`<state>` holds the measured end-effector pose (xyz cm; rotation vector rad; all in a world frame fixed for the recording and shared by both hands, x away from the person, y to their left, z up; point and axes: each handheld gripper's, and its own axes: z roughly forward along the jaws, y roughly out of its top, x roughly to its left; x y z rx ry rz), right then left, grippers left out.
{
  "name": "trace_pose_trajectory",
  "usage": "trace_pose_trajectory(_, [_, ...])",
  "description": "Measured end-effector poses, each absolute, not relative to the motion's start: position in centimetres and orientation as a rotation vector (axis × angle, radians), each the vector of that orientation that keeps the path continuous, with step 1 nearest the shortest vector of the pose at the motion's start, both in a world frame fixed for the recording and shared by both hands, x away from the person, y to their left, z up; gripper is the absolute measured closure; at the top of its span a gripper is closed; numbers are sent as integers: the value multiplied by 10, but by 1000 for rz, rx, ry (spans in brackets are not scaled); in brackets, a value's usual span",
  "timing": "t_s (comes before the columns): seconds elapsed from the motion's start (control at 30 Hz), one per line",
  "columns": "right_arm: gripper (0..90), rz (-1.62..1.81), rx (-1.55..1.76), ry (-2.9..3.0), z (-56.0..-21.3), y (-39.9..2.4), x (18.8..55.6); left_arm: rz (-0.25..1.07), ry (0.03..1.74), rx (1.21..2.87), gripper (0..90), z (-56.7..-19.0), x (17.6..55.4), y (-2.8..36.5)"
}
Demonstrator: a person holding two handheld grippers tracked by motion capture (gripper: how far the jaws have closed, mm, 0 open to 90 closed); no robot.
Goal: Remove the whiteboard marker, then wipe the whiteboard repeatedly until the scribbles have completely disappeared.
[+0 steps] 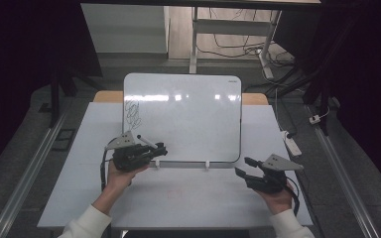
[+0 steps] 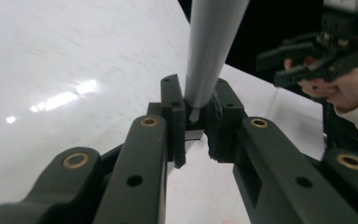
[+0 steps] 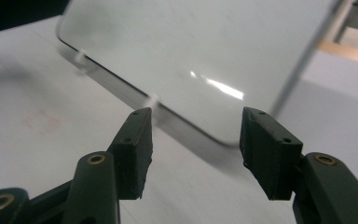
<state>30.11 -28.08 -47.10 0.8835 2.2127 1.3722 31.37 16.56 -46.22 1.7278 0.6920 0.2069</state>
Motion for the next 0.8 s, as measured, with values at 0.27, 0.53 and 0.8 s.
trace_pose_trajectory(0.27, [444,1305,979,2179,-483,-311,301,289,746,1650,779,-461,324,196])
trace_pose_trajectory(0.53, [444,1255,971,2203,-489,-310,305,389,800,1573,779,-448,337,222])
trace_pose_trajectory(0.8, [443,1246,970,2199,-488,-311,306,504,848,1520,779,-429,370,245])
